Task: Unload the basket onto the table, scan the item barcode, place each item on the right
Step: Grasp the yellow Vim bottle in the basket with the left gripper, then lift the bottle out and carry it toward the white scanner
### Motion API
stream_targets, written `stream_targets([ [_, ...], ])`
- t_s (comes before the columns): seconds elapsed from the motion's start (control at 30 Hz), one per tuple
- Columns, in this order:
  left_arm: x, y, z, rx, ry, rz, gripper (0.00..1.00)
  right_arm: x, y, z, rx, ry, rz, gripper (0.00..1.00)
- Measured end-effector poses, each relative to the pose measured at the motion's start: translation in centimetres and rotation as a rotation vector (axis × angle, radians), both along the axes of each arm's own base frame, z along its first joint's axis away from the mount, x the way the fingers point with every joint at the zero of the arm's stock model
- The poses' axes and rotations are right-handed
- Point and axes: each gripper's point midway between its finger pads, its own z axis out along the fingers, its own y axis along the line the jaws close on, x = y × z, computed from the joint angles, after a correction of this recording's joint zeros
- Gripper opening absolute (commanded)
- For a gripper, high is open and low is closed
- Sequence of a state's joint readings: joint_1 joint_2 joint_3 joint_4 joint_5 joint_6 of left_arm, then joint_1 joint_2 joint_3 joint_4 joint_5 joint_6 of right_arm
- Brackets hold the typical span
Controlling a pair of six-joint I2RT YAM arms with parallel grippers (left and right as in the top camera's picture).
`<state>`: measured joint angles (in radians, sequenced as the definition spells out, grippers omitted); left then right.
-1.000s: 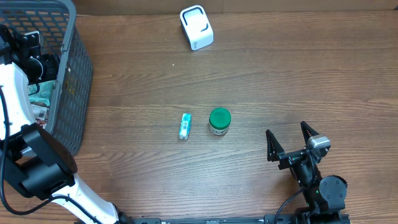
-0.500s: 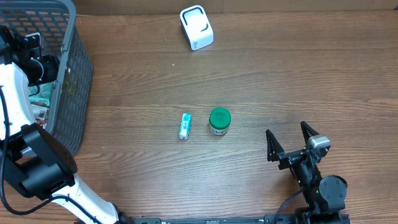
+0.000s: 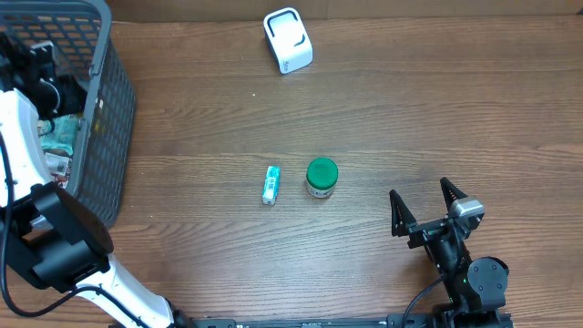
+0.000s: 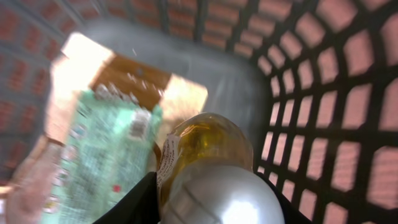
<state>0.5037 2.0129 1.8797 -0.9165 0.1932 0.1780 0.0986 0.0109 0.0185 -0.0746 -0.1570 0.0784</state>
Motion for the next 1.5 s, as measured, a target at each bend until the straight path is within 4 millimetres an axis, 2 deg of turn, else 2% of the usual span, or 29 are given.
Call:
stream_targets([
  [0.07,0.5,0.3,1.9,0.016,-0.041,0.014,0.35,0.0,0.0,0.0,0.000,0.000,0.000,1.00],
  [0.13,0.8,0.5,4.6,0.039,-0.098,0.025,0.35,0.0,0.0,0.0,0.000,0.000,0.000,1.00],
  [0.27,0.4,0.3,11.5,0.099,-0.235,0.040,0.33,0.0,0.0,0.0,0.000,0.000,0.000,1.00],
  [0.43,-1.9,-1.0,21.3,0.176,-0.449,0.068,0.29,0.0,0.0,0.0,0.000,0.000,0.000,1.00],
  [0.5,-3.2,-1.9,24.5,0.190,-0.522,0.074,0.29,0.0,0.0,0.0,0.000,0.000,0.000,1.00],
  [0.63,-5.8,-3.9,29.2,0.190,-0.640,0.072,0.27,0.0,0.0,0.0,0.000,0.000,-0.001,1.00],
  [0.77,-7.5,-6.4,32.0,0.132,-0.724,0.035,0.26,0.0,0.0,0.0,0.000,0.000,0.000,1.00],
  [0.93,-8.6,-9.3,33.7,0.034,-0.779,-0.028,0.26,0.0,0.0,0.0,0.000,0.000,0.000,1.00],
  [1.1,-8.7,-13.4,32.6,-0.064,-0.731,-0.106,0.27,0.0,0.0,0.0,0.000,-0.001,0.000,1.00],
  [1.17,-8.7,-15.3,31.6,-0.101,-0.685,-0.140,0.27,0.0,0.0,0.0,0.000,0.000,0.000,1.00],
  [1.33,-9.5,-19.9,27.4,-0.183,-0.497,-0.199,0.29,0.0,0.0,0.0,0.000,0.000,0.000,1.00],
  [1.5,-9.7,-23.2,22.7,-0.217,-0.291,-0.244,0.29,0.0,0.0,0.0,0.000,-0.001,0.000,1.00],
])
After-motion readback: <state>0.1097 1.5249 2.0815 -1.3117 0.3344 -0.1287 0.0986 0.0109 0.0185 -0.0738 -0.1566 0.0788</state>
